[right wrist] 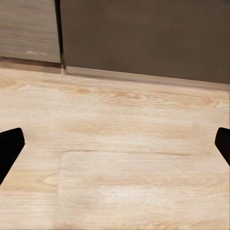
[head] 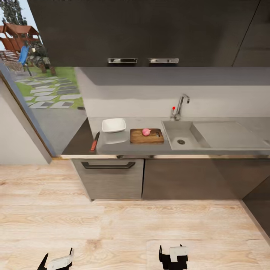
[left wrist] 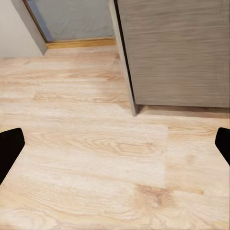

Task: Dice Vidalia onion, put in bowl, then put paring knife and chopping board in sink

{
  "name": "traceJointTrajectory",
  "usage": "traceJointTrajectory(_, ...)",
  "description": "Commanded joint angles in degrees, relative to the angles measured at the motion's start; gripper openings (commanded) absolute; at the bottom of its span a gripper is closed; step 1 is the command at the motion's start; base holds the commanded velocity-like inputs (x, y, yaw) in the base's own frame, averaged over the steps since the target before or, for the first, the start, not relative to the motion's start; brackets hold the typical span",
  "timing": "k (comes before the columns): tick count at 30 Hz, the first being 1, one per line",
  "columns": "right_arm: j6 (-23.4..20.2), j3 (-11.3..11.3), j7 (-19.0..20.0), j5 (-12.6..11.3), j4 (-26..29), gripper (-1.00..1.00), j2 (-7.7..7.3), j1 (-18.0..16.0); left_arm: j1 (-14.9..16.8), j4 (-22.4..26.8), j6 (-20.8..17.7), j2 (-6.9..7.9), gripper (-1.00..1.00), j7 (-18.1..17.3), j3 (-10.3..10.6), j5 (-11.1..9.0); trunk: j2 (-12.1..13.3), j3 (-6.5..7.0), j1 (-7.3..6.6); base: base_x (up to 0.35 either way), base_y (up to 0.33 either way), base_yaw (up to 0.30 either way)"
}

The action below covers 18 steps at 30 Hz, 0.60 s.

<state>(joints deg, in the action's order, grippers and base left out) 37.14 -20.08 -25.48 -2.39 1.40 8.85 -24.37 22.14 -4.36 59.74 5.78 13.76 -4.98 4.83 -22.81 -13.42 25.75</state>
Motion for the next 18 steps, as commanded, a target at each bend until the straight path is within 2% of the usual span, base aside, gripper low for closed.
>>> traceJointTrajectory(1, 0.1, -0.5, -0.4, -0.2, -0.1, 1.0, 0.02, -0.1, 0.1, -0.2, 0.3, 0.02, 1.0, 0.1, -0.5, 0.5, -0.1, -0.02, 0.04, -0.002, 0.3, 0.0)
traceJointTrajectory(18, 0.1, -0.6, -0.4, -0.3, -0.1, 1.0, 0.02, -0.1, 0.1, -0.1, 0.3, 0.11, 1.0, 0.1, -0.6, 0.5, -0.1, 1.46, 0.04, 0.0, 0.301, 0.0)
